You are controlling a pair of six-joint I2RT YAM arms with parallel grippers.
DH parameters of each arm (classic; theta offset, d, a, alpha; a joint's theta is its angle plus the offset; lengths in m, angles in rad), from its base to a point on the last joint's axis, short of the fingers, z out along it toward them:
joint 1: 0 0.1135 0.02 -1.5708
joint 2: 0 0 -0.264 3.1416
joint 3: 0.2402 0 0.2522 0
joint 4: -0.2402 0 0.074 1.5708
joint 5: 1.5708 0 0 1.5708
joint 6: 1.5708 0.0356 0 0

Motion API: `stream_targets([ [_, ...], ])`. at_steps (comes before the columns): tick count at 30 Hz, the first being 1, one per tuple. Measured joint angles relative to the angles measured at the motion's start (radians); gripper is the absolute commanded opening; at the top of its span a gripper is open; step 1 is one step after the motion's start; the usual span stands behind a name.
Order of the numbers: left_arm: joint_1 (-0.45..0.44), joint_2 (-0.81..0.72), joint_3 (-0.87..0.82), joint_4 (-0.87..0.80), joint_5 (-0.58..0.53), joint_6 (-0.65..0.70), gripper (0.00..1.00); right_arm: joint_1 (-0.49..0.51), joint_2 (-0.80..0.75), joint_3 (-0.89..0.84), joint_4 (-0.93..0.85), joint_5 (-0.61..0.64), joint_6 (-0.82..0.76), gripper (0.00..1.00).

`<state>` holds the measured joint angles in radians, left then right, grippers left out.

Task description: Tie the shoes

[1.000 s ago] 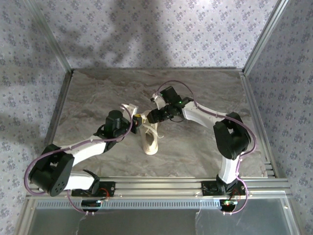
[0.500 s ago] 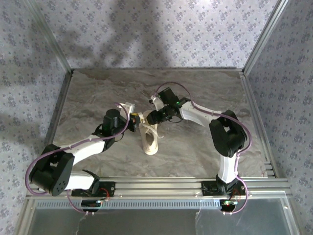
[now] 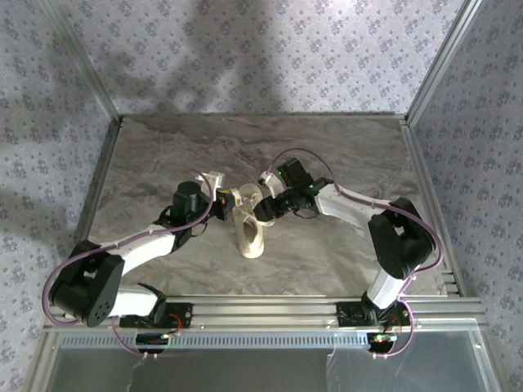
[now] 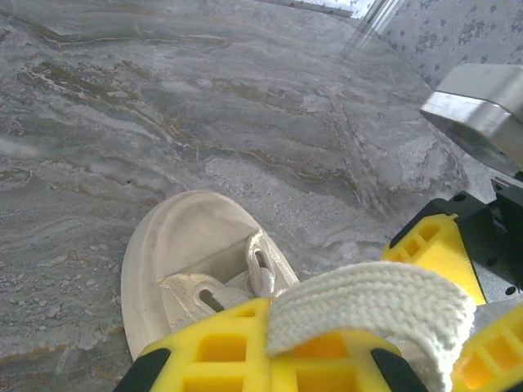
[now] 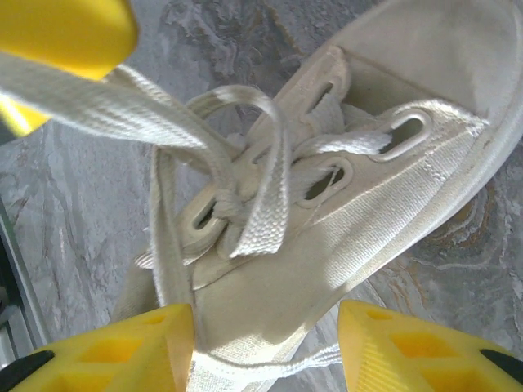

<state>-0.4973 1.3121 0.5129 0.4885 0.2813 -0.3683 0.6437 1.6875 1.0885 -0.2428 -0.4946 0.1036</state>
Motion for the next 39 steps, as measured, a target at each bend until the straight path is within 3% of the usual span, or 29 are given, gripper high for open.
stream_targets([
  [17,0.011,0.001,0.012,-0.031,0.022,-0.008,0.00,0.035,0.003,0.002,-0.001,-0.071,-0.172,0.48],
  [20,0.012,0.007,0.016,-0.038,0.023,-0.008,0.00,0.047,0.025,0.014,-0.016,-0.069,-0.188,0.38],
  [25,0.014,0.011,0.016,-0.044,0.026,-0.011,0.00,0.049,0.035,0.015,-0.032,-0.048,-0.203,0.13],
  [31,0.029,0.018,0.016,-0.043,0.030,-0.019,0.00,0.049,0.011,0.008,-0.047,-0.024,-0.209,0.06],
  [39,0.049,0.038,0.016,-0.042,0.030,-0.035,0.00,0.025,-0.020,-0.015,-0.072,-0.020,-0.204,0.05],
])
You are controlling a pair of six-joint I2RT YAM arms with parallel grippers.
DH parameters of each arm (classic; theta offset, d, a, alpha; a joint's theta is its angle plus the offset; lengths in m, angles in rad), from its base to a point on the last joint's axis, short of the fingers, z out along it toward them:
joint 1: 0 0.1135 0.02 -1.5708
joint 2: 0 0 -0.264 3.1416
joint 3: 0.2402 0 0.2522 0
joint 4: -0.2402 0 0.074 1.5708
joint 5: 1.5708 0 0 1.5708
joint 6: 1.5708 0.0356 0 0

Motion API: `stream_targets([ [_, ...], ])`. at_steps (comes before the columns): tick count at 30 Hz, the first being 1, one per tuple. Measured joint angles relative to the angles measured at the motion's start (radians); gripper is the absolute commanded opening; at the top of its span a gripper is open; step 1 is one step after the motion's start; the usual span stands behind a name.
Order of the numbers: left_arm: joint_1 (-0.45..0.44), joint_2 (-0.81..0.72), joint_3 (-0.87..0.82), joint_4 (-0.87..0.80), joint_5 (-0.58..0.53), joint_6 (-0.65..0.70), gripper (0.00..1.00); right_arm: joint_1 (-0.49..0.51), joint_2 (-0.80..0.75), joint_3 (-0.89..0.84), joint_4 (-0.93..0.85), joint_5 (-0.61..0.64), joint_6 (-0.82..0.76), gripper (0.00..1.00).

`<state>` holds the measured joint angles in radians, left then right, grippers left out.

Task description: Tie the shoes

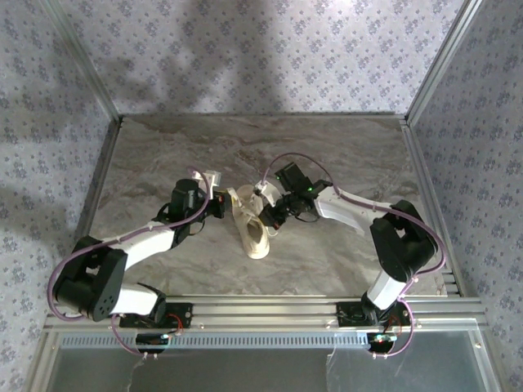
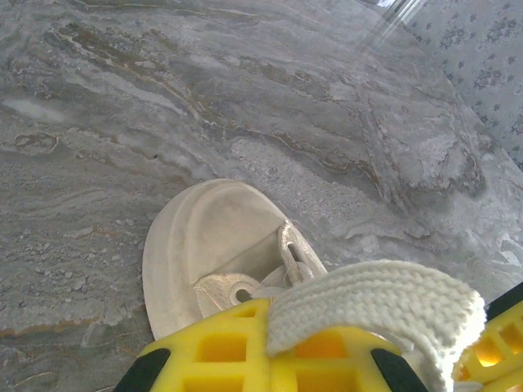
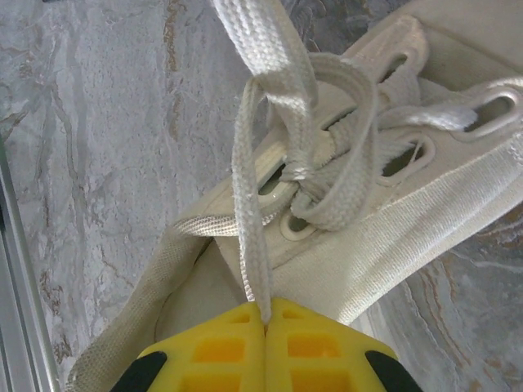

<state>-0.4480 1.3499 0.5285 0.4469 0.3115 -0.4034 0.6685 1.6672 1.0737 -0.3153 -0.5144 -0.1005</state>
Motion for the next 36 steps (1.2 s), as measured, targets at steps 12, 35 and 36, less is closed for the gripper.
stream_targets([
  [12,0.003,0.014,0.000,0.027,0.044,-0.010,0.00,0.008,-0.006,0.041,-0.075,-0.035,0.005,0.25],
  [35,-0.046,0.011,0.004,0.013,0.059,0.022,0.00,0.023,-0.007,0.006,-0.103,-0.036,-0.018,0.05],
  [36,-0.046,0.011,0.004,0.010,0.059,0.025,0.00,0.026,-0.007,-0.004,-0.088,-0.037,-0.012,0.04],
])
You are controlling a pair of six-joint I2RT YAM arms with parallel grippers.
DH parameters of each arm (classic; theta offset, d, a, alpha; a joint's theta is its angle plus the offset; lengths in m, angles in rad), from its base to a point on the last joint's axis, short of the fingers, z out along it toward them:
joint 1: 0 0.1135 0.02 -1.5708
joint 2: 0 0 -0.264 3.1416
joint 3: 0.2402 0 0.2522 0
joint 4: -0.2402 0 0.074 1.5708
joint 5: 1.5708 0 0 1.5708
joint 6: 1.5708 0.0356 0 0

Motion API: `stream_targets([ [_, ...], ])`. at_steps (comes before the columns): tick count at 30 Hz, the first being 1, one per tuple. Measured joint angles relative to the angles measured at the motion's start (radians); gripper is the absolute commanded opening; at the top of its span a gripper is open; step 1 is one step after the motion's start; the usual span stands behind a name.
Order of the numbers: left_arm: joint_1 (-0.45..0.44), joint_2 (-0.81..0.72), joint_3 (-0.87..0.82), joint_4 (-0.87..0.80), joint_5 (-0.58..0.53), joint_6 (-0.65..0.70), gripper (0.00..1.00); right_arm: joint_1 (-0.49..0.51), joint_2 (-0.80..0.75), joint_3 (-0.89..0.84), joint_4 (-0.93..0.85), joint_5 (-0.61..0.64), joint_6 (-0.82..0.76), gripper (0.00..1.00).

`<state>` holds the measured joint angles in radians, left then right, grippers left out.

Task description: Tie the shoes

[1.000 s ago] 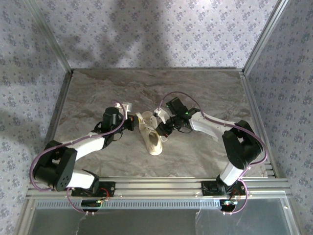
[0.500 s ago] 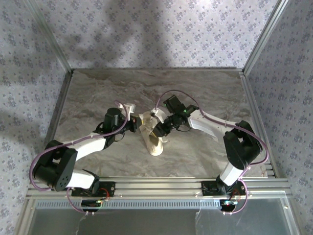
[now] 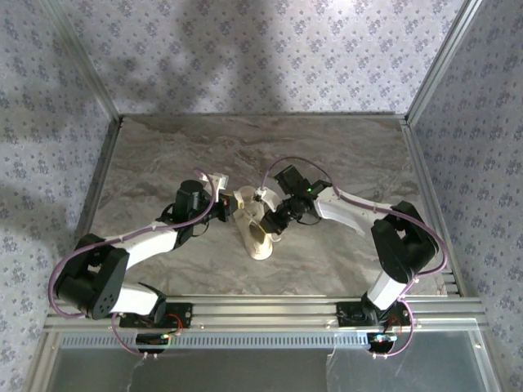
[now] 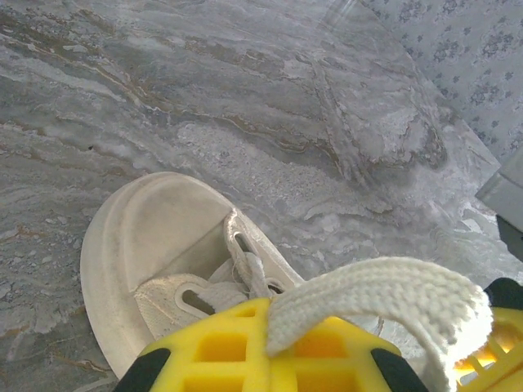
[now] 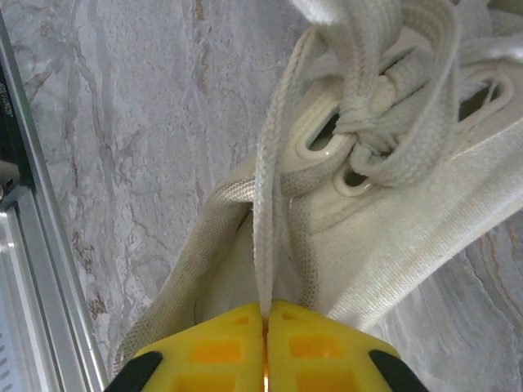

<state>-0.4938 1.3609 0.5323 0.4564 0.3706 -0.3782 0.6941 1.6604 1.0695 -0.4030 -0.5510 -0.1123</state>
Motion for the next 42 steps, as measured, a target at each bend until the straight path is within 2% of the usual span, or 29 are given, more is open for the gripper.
stream_targets([
  [9,0.010,-0.033,0.000,-0.032,0.001,0.015,0.00,0.045,-0.047,-0.098,0.154,0.008,0.100,0.00],
  [15,0.027,-0.065,-0.005,-0.034,0.008,0.019,0.00,0.028,-0.068,-0.098,0.149,0.039,0.135,0.00],
  [22,0.027,-0.063,-0.056,-0.034,0.024,0.029,0.08,-0.017,-0.079,-0.068,0.102,0.055,0.154,0.00],
  [25,0.027,-0.063,-0.065,-0.034,0.025,0.038,0.14,-0.018,-0.079,-0.061,0.080,0.058,0.154,0.00],
  [30,0.029,-0.071,-0.077,-0.040,0.024,0.073,0.37,-0.020,-0.079,-0.057,0.039,0.058,0.153,0.00],
  [32,0.029,-0.097,-0.089,-0.057,0.018,0.084,0.40,-0.021,-0.079,-0.048,0.024,0.057,0.154,0.00],
  [37,0.034,-0.246,-0.116,-0.136,-0.006,0.134,0.43,-0.021,-0.072,-0.003,-0.010,0.054,0.153,0.00],
  [42,0.043,-0.478,-0.129,-0.248,-0.046,0.225,0.53,-0.021,-0.056,0.034,-0.038,0.049,0.150,0.00],
])
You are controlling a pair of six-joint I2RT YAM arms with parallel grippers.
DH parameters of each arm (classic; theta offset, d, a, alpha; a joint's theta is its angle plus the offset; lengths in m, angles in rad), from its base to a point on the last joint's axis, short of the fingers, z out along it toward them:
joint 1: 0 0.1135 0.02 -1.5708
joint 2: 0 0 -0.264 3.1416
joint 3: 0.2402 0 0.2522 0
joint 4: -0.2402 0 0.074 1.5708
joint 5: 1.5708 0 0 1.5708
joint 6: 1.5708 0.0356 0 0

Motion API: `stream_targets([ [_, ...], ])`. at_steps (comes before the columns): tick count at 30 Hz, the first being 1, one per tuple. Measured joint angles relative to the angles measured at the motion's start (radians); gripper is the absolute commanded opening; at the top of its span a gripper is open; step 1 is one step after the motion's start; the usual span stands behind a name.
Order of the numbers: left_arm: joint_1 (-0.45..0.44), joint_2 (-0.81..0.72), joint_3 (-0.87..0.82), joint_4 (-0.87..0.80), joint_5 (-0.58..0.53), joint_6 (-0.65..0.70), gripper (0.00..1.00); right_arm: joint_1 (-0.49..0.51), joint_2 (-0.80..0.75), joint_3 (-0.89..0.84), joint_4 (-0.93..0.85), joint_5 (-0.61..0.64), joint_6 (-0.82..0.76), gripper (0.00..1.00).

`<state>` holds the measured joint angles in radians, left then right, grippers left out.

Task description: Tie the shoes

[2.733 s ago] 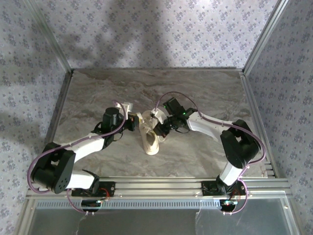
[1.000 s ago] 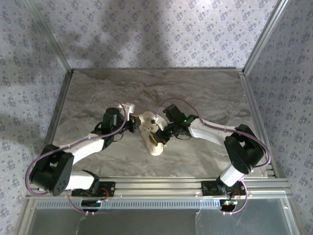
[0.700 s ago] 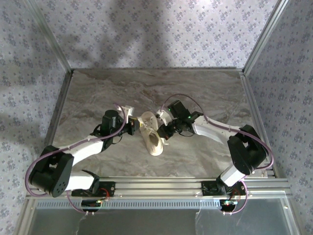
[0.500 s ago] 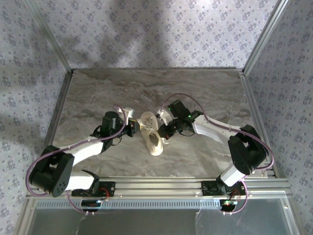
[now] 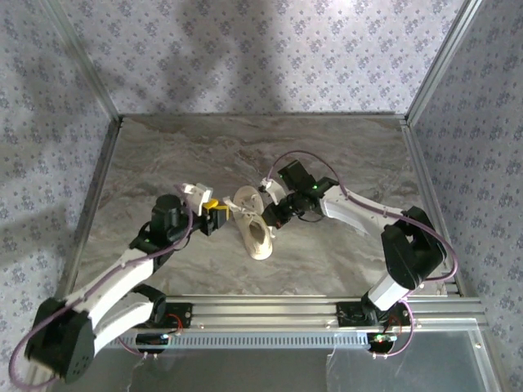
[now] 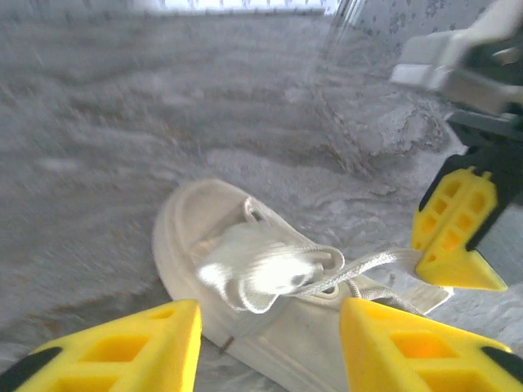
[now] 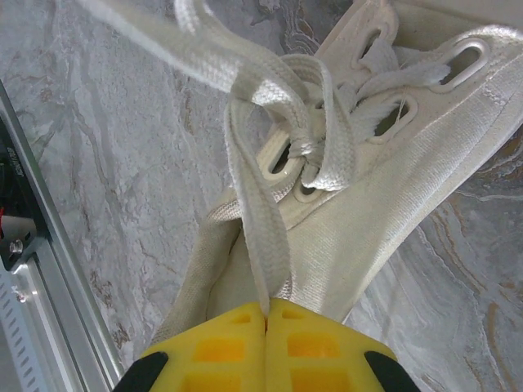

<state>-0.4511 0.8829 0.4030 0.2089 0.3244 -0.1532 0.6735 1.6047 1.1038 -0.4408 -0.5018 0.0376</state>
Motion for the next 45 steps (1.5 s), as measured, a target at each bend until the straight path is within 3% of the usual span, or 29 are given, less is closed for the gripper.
stream_targets([
  [3,0.003,-0.118,0.000,-0.039,-0.029,0.057,0.55,0.000,0.011,0.006,-0.012,-0.003,0.000,0.00],
  [7,0.006,-0.139,0.015,-0.080,-0.040,0.134,0.53,0.000,0.028,0.019,-0.034,-0.007,0.000,0.00],
  [15,0.006,0.201,0.260,-0.176,0.087,0.338,0.48,0.000,0.037,0.038,-0.054,-0.007,0.002,0.00],
  [21,-0.015,0.399,0.328,-0.182,0.171,0.436,0.39,-0.008,0.048,0.047,-0.055,-0.011,0.017,0.00],
  [27,-0.089,0.460,0.330,-0.190,0.186,0.512,0.38,-0.018,0.060,0.047,-0.057,-0.019,0.027,0.00],
  [45,-0.159,0.546,0.356,-0.193,0.171,0.599,0.35,-0.021,0.108,0.099,-0.064,-0.058,0.027,0.00],
])
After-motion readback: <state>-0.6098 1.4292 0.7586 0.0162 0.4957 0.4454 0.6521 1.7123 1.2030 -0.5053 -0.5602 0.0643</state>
